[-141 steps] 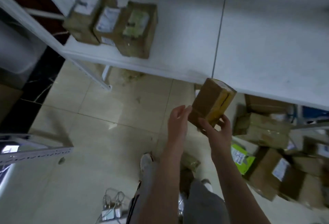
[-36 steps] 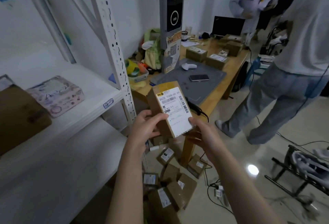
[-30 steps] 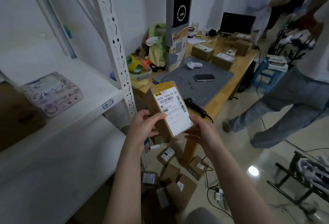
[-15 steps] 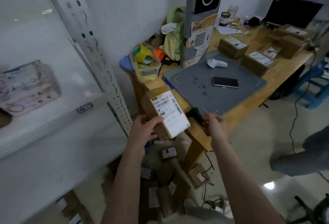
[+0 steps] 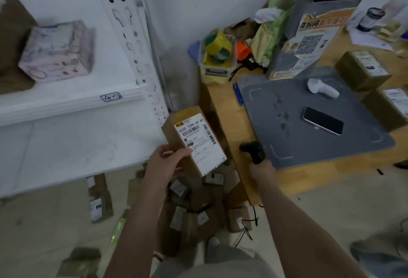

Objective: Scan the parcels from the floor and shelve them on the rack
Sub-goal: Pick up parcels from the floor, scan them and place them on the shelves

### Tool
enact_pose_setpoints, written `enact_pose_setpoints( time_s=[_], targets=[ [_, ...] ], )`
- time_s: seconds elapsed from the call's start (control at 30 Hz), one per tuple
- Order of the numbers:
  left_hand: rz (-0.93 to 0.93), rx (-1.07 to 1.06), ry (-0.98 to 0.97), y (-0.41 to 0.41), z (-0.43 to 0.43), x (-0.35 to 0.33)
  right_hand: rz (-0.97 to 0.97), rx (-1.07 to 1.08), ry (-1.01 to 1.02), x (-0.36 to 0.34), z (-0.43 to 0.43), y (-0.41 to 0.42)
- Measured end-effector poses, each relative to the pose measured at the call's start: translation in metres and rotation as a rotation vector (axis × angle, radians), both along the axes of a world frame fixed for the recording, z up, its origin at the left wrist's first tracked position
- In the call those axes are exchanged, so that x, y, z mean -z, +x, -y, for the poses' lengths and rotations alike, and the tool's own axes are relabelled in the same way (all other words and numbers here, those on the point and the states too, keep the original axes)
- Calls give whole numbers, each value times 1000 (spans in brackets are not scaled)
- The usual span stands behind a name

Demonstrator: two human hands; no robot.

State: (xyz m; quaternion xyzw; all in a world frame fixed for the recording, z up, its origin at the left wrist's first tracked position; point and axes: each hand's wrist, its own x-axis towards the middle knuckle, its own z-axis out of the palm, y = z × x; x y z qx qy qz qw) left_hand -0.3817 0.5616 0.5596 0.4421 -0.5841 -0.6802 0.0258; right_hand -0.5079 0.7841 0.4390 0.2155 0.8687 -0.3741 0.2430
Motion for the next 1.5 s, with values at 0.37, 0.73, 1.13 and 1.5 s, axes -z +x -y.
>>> enact_pose_setpoints(
  time_s=[0.37,0.73,1.13,1.5],
  targets=[
    [27,-128,5,20,-2,9,-245,-50,-362,-37,31,45],
    [-133,-256,19,63,15,6,-361,-459,-632,-120,64,103],
    [-199,-261,-71,87,23,2,-322,-743,-559,-123,93,135],
    [-179,-268,-104,94,23,1,-354,-723,-562,-124,90,138]
  ],
)
